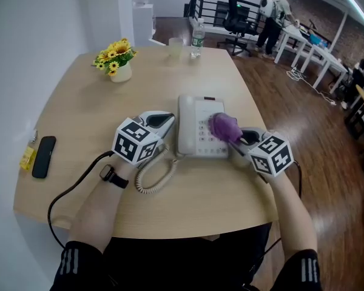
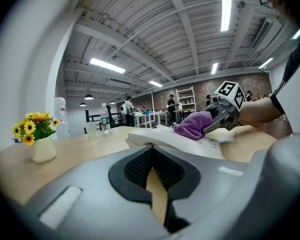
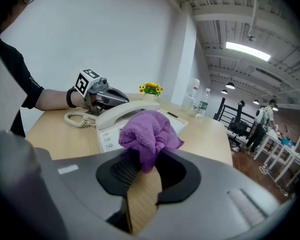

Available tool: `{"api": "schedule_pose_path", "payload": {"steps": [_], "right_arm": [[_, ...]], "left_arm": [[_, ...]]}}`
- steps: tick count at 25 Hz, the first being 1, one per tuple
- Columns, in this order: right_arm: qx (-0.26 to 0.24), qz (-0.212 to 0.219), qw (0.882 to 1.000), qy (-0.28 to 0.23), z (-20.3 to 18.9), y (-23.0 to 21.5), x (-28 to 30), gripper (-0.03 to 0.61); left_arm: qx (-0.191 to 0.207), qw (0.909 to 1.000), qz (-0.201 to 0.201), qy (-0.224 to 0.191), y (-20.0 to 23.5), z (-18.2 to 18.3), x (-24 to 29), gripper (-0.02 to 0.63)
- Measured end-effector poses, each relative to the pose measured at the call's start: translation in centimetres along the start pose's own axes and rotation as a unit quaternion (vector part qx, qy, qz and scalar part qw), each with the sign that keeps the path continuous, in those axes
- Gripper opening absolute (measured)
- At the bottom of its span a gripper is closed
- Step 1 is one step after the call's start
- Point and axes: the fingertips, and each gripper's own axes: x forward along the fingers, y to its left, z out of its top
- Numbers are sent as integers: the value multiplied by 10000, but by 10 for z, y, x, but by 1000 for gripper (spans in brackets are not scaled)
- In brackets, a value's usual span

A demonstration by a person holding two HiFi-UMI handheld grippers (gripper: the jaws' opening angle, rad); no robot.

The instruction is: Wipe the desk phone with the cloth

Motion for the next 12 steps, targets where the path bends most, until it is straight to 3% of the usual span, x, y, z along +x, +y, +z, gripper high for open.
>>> {"api": "schedule_pose_path", "payload": {"steps": [6,9,12], "right_arm": [[132,-285,9993,-184,-2,-20,-20,98],[402,-367,9959,-721,16,-34,-29,100],[898,-458,9850,-1400,36,-50,-36,100]], "left_arm": [[-15,10000,-9,-2,0,-1,0,-6],[-26,10000,-11,1,1,-1,1,-6],[-58,10000,-11,-6,1,-1,0,-6]]}}
